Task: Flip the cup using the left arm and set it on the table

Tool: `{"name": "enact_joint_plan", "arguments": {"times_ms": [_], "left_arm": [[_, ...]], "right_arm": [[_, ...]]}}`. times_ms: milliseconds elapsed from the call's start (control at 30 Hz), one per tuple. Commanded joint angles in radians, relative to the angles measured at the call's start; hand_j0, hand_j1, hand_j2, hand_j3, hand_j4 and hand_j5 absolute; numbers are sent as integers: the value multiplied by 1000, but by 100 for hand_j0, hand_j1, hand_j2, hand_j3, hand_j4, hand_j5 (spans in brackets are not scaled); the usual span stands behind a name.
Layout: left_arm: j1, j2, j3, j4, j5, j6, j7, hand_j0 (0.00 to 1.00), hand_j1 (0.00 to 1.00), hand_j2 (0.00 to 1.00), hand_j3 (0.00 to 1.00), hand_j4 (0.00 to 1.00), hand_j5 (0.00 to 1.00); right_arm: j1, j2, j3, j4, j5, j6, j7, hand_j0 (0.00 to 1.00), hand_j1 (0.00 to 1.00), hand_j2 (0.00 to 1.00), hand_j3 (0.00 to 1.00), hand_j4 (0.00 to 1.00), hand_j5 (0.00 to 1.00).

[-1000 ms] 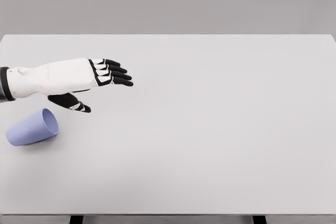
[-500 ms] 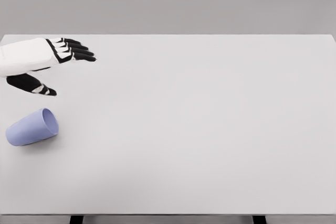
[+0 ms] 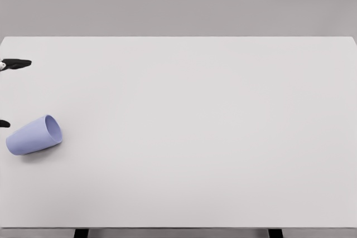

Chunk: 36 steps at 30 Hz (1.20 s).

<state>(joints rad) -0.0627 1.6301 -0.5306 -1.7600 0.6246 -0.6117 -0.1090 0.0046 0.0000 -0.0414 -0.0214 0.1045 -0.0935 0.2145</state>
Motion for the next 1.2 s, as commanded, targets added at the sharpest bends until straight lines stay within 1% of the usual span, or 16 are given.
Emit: {"name": "enact_joint_plan", "arguments": {"times_ms": [0, 33, 67, 133, 167, 200, 233, 300, 367, 400, 500, 600, 667, 867, 967, 1167], "left_arm": [[-2, -13, 1, -3, 24, 1, -17, 100, 100, 100, 100, 100, 100], [0, -71, 4, -3, 24, 1, -72, 100, 100, 100, 100, 100, 100], [-2, -139, 4, -3, 24, 105, -95, 100, 100, 100, 100, 100, 100], [-2, -223, 4, -3, 24, 224, -95, 100, 100, 100, 100, 100, 100], [0, -228, 1, -3, 26, 227, -94, 100, 100, 100, 100, 100, 100], [3, -228, -5, -3, 46, 228, -84, 100, 100, 100, 100, 100, 100], [18, -222, -8, -3, 83, 228, -83, 100, 100, 100, 100, 100, 100], [40, -214, -8, -3, 90, 227, -81, 100, 100, 100, 100, 100, 100], [47, -204, -11, 4, 92, 230, -80, 100, 100, 100, 100, 100, 100], [61, -200, -9, 7, 90, 234, -75, 100, 100, 100, 100, 100, 100], [66, -197, -8, 8, 81, 280, 17, 100, 100, 100, 100, 100, 100], [72, -196, -8, 10, 78, 325, 22, 100, 100, 100, 100, 100, 100], [73, -197, -8, 8, 50, 371, 22, 100, 100, 100, 100, 100, 100], [89, -196, -8, 10, 10, 377, 22, 100, 100, 100, 100, 100, 100], [92, -204, -9, 27, -39, 377, 22, 100, 100, 100, 100, 100, 100], [93, -207, -12, 34, -40, 379, 20, 100, 100, 100, 100, 100, 100]], "right_arm": [[0, 0, 0, 0, 0, 0, 0, 100, 100, 100, 100, 100, 100], [0, 0, 0, 0, 0, 0, 0, 100, 100, 100, 100, 100, 100], [0, 0, 0, 0, 0, 0, 0, 100, 100, 100, 100, 100, 100], [0, 0, 0, 0, 0, 0, 0, 100, 100, 100, 100, 100, 100], [0, 0, 0, 0, 0, 0, 0, 100, 100, 100, 100, 100, 100], [0, 0, 0, 0, 0, 0, 0, 100, 100, 100, 100, 100, 100], [0, 0, 0, 0, 0, 0, 0, 100, 100, 100, 100, 100, 100], [0, 0, 0, 0, 0, 0, 0, 100, 100, 100, 100, 100, 100], [0, 0, 0, 0, 0, 0, 0, 100, 100, 100, 100, 100, 100], [0, 0, 0, 0, 0, 0, 0, 100, 100, 100, 100, 100, 100], [0, 0, 0, 0, 0, 0, 0, 100, 100, 100, 100, 100, 100], [0, 0, 0, 0, 0, 0, 0, 100, 100, 100, 100, 100, 100], [0, 0, 0, 0, 0, 0, 0, 100, 100, 100, 100, 100, 100], [0, 0, 0, 0, 1, 0, 0, 100, 100, 100, 100, 100, 100], [0, 0, 0, 0, 0, 0, 0, 100, 100, 100, 100, 100, 100], [0, 0, 0, 0, 0, 0, 0, 100, 100, 100, 100, 100, 100]]}}
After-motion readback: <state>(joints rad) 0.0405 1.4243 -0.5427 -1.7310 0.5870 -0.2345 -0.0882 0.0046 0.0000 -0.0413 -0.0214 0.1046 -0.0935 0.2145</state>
